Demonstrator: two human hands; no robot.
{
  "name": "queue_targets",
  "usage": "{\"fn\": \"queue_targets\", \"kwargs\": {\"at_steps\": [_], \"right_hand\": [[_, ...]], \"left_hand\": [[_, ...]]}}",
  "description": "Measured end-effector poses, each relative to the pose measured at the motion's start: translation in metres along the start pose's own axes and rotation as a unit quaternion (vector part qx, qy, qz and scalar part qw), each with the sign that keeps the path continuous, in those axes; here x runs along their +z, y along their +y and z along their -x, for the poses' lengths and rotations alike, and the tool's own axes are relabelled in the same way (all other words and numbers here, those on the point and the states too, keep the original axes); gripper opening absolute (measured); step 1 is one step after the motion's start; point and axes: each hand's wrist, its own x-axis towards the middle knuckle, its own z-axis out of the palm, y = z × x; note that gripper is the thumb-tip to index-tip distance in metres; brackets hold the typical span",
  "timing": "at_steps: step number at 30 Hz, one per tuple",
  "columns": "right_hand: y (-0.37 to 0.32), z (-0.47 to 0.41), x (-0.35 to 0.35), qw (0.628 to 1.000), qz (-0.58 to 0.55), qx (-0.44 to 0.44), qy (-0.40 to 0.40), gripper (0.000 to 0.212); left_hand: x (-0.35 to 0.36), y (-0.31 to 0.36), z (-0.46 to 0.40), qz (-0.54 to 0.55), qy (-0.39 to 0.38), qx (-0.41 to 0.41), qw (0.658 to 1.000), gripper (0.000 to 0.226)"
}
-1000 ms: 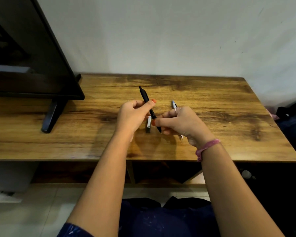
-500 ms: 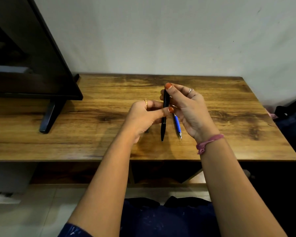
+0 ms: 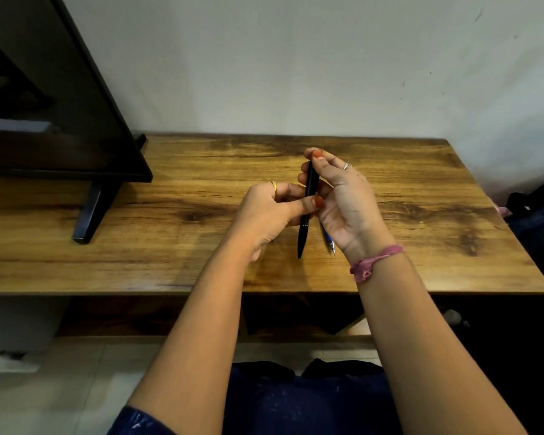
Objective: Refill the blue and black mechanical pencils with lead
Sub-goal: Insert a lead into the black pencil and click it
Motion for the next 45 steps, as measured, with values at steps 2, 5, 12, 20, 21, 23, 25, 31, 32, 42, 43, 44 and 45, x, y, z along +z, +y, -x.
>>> {"fn": "queue_targets", "kwargs": {"at_steps": [2,5,12,20,21,23,25,31,32,42,43,44,45], "right_hand": [[0.001,0.0,0.002,1.0,-0.013,0.013,0.004,0.018],[0.002,0.0,0.004,0.999,-0.036,0.028,0.009,0.018],[0.001,0.0,0.004,0.997,-0.05,0.044,0.032,0.019],[-0.009,-0.002,-0.01,0.994,0.035,0.009,0.098,0.01],[-0.011,-0.003,-0.015,0.991,0.083,-0.003,0.11,0.009],[-0.012,-0.004,-0.024,0.964,0.241,-0.019,0.111,0.011],[-0.008,-0.006,-0.029,0.901,0.424,-0.025,0.095,0.009],[0.012,-0.007,-0.023,0.717,0.691,-0.035,0.088,0.01],[0.014,-0.007,-0.021,0.7,0.707,-0.035,0.097,0.012],[0.016,-0.01,-0.022,0.714,0.694,-0.035,0.084,0.016],[0.013,-0.011,-0.023,0.732,0.674,-0.051,0.084,0.015],[0.009,-0.012,-0.024,0.756,0.645,-0.072,0.091,0.012],[0.005,-0.013,-0.024,0.785,0.604,-0.094,0.101,0.01]], "left_hand": [[0.001,0.0,0.0,0.0,0.001,-0.001,1.0,0.012],[0.001,-0.001,-0.001,0.013,-0.005,0.0,1.0,0.011],[0.002,-0.004,-0.003,0.011,-0.021,-0.008,1.0,0.01],[-0.004,-0.009,-0.006,0.005,0.03,-0.035,0.999,0.012],[-0.007,-0.01,-0.007,-0.002,0.044,-0.041,0.998,0.013],[-0.013,-0.011,-0.008,-0.005,0.057,-0.049,0.997,0.018],[-0.016,-0.011,-0.01,0.004,0.069,-0.055,0.996,0.028],[-0.014,-0.012,-0.011,0.003,0.08,-0.054,0.995,0.03],[-0.014,-0.012,-0.011,0.003,0.079,-0.054,0.995,0.03],[-0.016,-0.016,-0.013,-0.008,0.076,-0.053,0.996,0.034],[-0.016,-0.016,-0.012,-0.01,0.074,-0.052,0.996,0.034],[-0.016,-0.015,-0.012,-0.013,0.071,-0.053,0.996,0.033],[-0.016,-0.015,-0.011,-0.015,0.068,-0.054,0.996,0.033]]}}
